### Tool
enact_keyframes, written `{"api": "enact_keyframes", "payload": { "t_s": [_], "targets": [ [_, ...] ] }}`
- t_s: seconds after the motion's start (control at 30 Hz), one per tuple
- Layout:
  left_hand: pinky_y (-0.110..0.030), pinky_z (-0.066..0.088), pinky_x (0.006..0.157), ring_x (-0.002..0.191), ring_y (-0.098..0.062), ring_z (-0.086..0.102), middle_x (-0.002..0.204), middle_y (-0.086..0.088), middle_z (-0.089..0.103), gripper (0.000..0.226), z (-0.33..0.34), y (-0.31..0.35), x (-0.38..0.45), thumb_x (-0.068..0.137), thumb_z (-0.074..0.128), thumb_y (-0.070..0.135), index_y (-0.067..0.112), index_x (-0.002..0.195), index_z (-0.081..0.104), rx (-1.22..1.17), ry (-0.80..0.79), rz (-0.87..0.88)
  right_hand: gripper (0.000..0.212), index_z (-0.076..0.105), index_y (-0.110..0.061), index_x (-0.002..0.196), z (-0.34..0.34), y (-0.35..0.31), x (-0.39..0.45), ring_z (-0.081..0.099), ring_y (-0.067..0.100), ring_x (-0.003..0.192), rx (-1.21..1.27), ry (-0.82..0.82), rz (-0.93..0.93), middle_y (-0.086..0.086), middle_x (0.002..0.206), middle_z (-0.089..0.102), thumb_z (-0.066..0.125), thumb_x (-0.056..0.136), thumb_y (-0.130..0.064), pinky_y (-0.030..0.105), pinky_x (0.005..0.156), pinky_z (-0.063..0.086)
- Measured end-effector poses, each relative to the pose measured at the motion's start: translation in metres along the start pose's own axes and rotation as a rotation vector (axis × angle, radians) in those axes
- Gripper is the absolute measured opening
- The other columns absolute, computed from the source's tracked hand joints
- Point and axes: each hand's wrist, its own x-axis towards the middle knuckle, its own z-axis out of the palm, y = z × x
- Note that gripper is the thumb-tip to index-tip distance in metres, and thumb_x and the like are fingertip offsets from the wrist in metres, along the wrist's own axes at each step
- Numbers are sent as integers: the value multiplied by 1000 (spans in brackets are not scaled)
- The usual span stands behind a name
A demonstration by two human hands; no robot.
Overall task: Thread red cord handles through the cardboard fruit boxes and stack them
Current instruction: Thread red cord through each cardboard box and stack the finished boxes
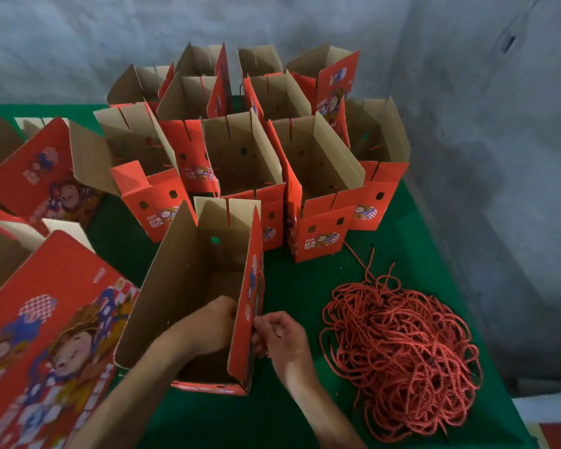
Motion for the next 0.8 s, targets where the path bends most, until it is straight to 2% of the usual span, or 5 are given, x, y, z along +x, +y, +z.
{"api": "enact_keyframes", "payload": {
  "t_s": [0.17,0.27,0.43,0.63,0.8],
  "targets": [
    [-38,55,99,112,-15,63,127,-3,61,40,6,11,1,97,67,26,15,131,50,257,89,-3,27,72,-15,89,-26,7,3,69,7,76,-229,-22,4,-6,81,75,60,104,-35,16,67,51],
    [-36,54,99,112,-15,63,127,-4,61,34,9,14,0,99,62,23,15,130,52,322,81,-46,18,69,-14,111,-62,20,17,70,17,98,-731,193,-32,-3,103,74,63,103,-29,29,83,55],
    [-29,57,91,108,-18,65,123,-6,62,27,16,21,0,101,59,21,13,127,54,393,256,-118,49,51,-9,134,-97,32,39,64,28,119,-1219,355,150,9,129,63,60,102,-45,33,92,50],
    [-29,51,101,120,-14,58,133,6,53,33,-5,8,-15,98,62,27,29,131,55,511,486,97,21,69,-19,103,-99,33,49,71,24,101,-1300,262,114,4,107,73,57,100,-36,31,78,52],
    [-42,10,124,153,-20,19,157,0,40,61,-63,-16,-47,72,70,-7,34,119,70,783,712,324,28,53,-17,67,-86,38,54,64,26,69,-908,270,-13,3,65,62,77,82,-18,36,67,45]
  ]
}}
